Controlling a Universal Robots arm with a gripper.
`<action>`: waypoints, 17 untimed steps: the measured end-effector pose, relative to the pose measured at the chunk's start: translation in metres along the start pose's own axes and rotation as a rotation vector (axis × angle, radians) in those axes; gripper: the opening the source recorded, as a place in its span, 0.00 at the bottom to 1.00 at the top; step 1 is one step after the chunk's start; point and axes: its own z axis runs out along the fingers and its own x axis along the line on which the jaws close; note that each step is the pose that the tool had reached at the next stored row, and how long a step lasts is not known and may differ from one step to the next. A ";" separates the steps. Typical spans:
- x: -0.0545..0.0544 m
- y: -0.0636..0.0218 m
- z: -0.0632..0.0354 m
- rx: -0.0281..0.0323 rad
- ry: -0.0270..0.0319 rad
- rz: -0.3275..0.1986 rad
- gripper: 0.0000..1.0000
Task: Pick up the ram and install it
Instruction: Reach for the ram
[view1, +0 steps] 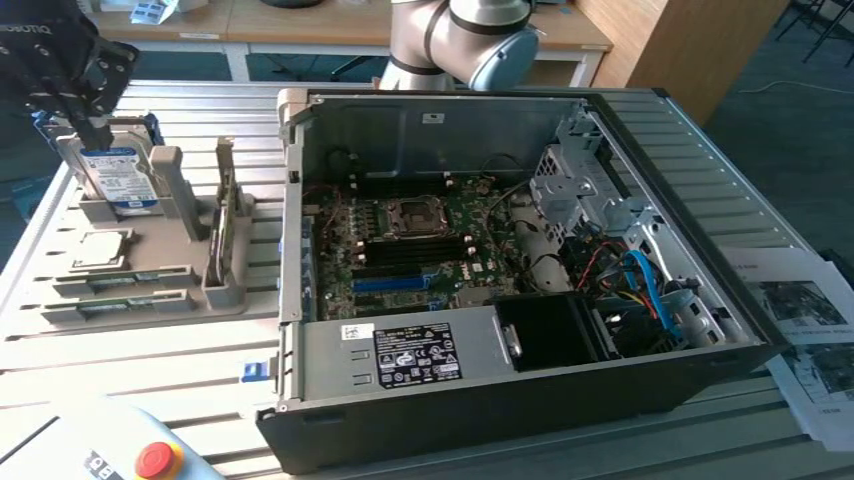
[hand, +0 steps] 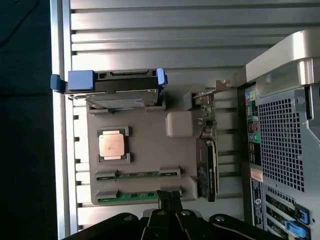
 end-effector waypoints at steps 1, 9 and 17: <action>0.003 -0.0001 0.0001 0.0000 0.0000 0.000 0.10; 0.021 -0.0012 0.0006 0.0000 0.0000 0.000 0.10; 0.022 0.0000 0.0007 0.0000 0.0000 0.000 0.10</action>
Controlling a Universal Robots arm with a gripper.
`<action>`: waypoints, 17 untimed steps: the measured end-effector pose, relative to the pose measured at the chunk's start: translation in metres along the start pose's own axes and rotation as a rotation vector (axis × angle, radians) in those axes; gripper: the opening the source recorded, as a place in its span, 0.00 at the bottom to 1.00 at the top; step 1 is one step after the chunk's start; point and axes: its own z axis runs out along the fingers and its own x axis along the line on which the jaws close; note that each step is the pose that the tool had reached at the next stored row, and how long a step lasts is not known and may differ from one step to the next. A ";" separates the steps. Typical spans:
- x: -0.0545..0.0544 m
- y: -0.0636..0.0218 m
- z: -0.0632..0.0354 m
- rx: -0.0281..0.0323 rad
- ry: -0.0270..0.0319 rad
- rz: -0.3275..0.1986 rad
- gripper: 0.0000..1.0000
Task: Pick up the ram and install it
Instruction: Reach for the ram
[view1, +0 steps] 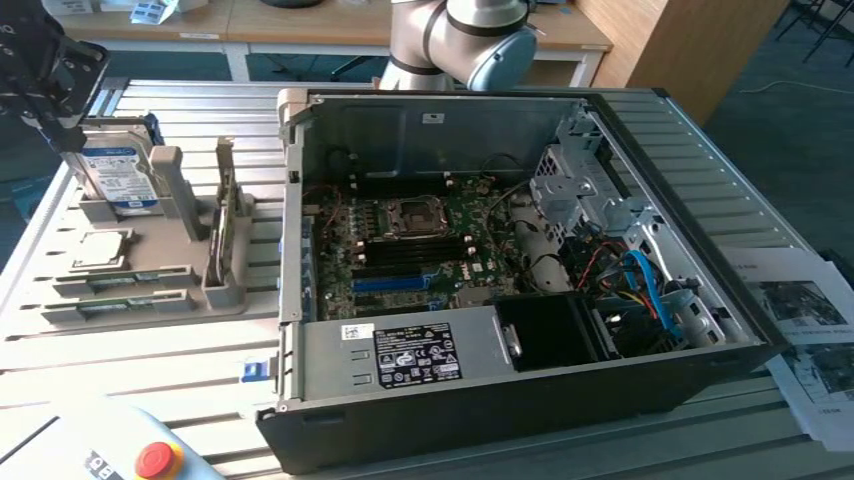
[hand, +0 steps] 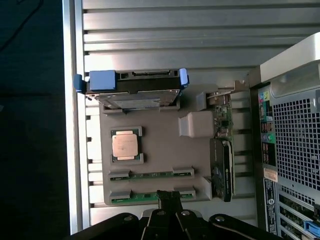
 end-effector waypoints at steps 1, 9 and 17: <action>0.000 0.0013 0.0001 -0.0001 0.0000 0.000 0.10; 0.001 0.0206 0.0015 -0.0001 -0.0001 0.000 0.10; 0.002 0.0289 0.0022 -0.0001 0.0000 0.000 0.10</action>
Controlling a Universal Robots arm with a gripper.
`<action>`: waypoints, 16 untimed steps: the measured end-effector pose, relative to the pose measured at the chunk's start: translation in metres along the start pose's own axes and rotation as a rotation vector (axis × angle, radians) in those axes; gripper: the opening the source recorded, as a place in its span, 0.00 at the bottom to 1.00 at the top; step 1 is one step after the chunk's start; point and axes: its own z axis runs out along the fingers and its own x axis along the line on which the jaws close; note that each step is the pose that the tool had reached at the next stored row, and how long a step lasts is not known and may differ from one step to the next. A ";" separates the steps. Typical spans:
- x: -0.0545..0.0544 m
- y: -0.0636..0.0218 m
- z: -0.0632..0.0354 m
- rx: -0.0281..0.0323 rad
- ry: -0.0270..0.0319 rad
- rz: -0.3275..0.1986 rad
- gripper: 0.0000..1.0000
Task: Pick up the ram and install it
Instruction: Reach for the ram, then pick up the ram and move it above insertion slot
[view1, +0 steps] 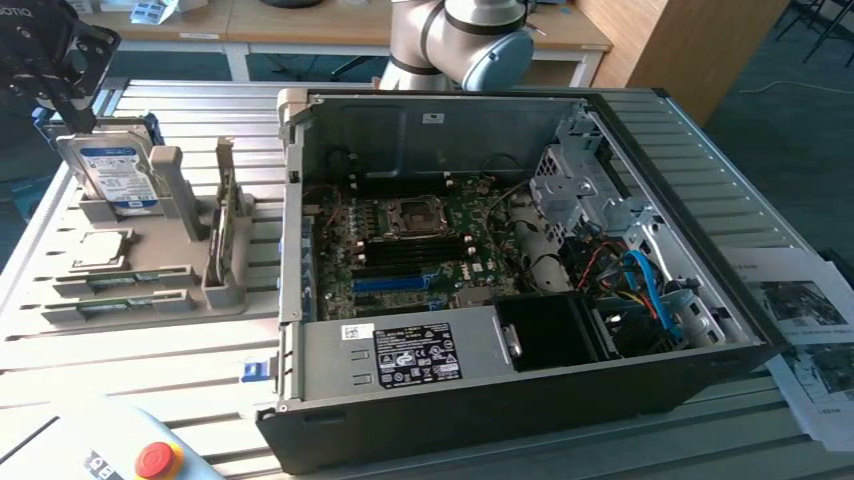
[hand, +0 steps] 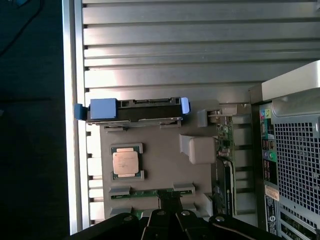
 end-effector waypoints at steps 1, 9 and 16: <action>0.000 0.0000 0.0000 0.0000 0.0000 0.000 0.10; 0.000 0.0001 0.0000 0.0000 0.0000 0.000 0.10; 0.000 0.0000 0.0000 0.0000 0.0000 0.000 0.10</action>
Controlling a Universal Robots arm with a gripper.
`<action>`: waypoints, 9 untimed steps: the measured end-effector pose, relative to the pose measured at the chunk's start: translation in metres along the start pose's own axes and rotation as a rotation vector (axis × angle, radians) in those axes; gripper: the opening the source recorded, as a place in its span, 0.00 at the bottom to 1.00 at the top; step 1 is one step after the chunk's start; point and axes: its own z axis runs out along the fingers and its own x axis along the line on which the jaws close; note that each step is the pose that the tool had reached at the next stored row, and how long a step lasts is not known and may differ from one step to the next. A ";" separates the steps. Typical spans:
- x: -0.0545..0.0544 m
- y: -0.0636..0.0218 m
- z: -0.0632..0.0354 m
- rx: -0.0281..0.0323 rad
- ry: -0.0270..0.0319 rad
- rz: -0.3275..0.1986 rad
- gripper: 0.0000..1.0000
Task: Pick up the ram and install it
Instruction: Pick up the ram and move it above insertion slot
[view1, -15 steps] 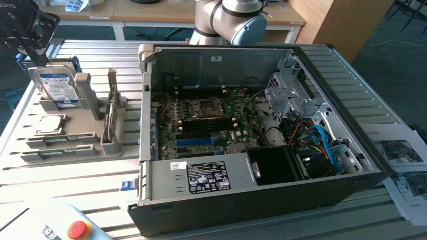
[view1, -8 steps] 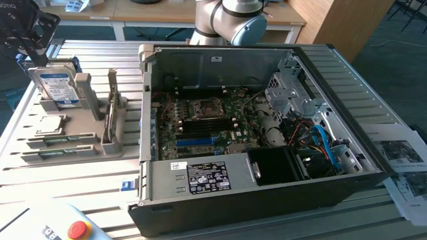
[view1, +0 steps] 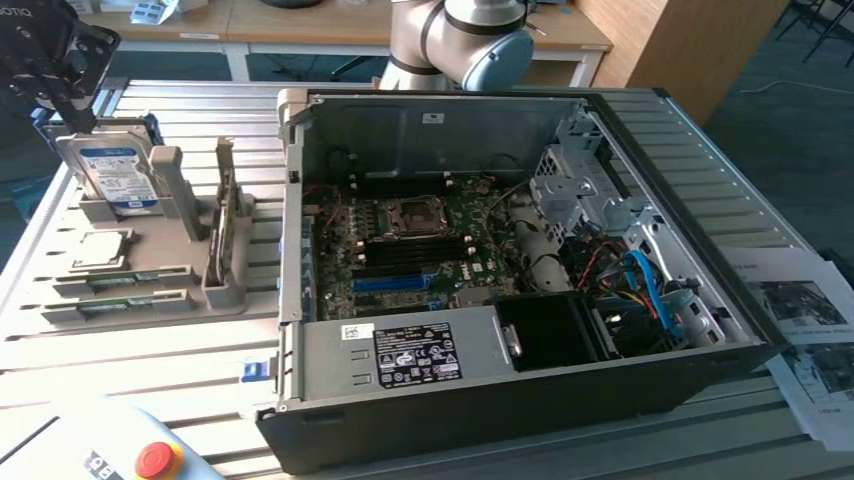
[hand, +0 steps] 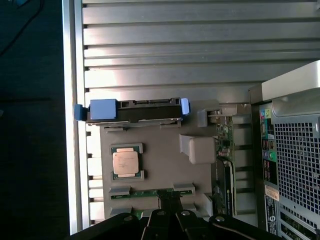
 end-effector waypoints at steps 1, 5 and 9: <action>0.000 0.0000 0.0000 0.0000 0.0000 0.000 0.10; 0.000 0.0000 0.0000 0.0000 0.0000 0.000 0.10; 0.000 0.0000 0.0000 -0.0001 0.0000 0.000 0.10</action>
